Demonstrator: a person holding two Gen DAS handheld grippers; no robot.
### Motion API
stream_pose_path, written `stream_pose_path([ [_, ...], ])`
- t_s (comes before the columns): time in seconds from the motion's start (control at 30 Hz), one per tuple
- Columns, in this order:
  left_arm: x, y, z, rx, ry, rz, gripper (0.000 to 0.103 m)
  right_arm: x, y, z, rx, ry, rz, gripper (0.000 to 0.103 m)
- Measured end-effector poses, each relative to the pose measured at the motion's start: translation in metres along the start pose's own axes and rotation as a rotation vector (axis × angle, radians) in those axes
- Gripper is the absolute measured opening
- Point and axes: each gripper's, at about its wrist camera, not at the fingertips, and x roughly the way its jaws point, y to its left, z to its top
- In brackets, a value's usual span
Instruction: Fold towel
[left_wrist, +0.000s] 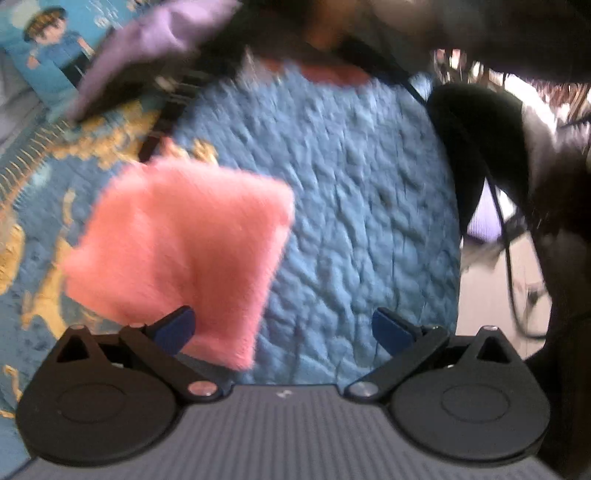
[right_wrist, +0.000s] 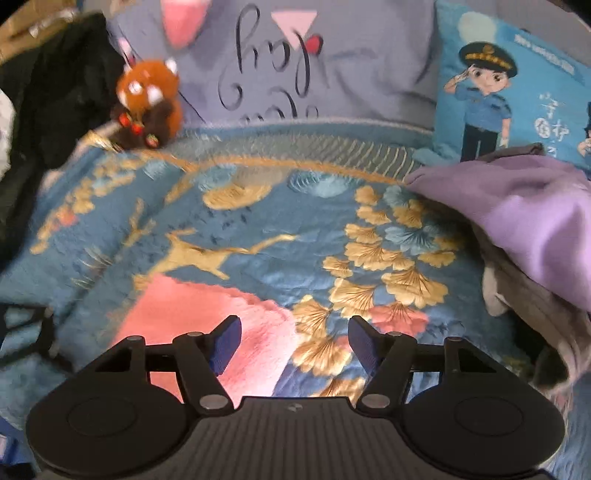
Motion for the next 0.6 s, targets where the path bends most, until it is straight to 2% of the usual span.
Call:
stream_pose_path([
  [0.07,-0.01,0.009,0.007,-0.012,-0.037,0.008,0.103,-0.01,0.014,-0.013,-0.066,-0.008,0.019,0.064],
  [0.17,-0.008,0.022,0.02,-0.015,-0.041,0.019,0.103,-0.02,0.033,-0.032,-0.159,-0.009,0.03,0.064],
  [0.27,0.012,0.034,0.031,-0.016,0.016,0.011,0.103,-0.013,0.041,-0.048,-0.193,0.018,0.003,0.065],
  [0.37,0.043,0.046,0.026,-0.03,0.13,0.019,0.103,-0.002,0.044,-0.063,-0.206,0.046,-0.023,0.067],
  [0.4,0.047,0.048,0.023,-0.035,0.143,0.021,0.103,0.001,0.045,-0.068,-0.211,0.055,-0.031,0.067],
  [0.57,0.039,0.043,0.018,-0.032,0.127,0.041,0.103,-0.024,0.041,-0.067,-0.187,-0.008,-0.014,0.07],
  [0.6,0.034,0.04,0.018,-0.024,0.118,0.045,0.103,-0.024,0.041,-0.07,-0.198,0.006,-0.017,0.071],
])
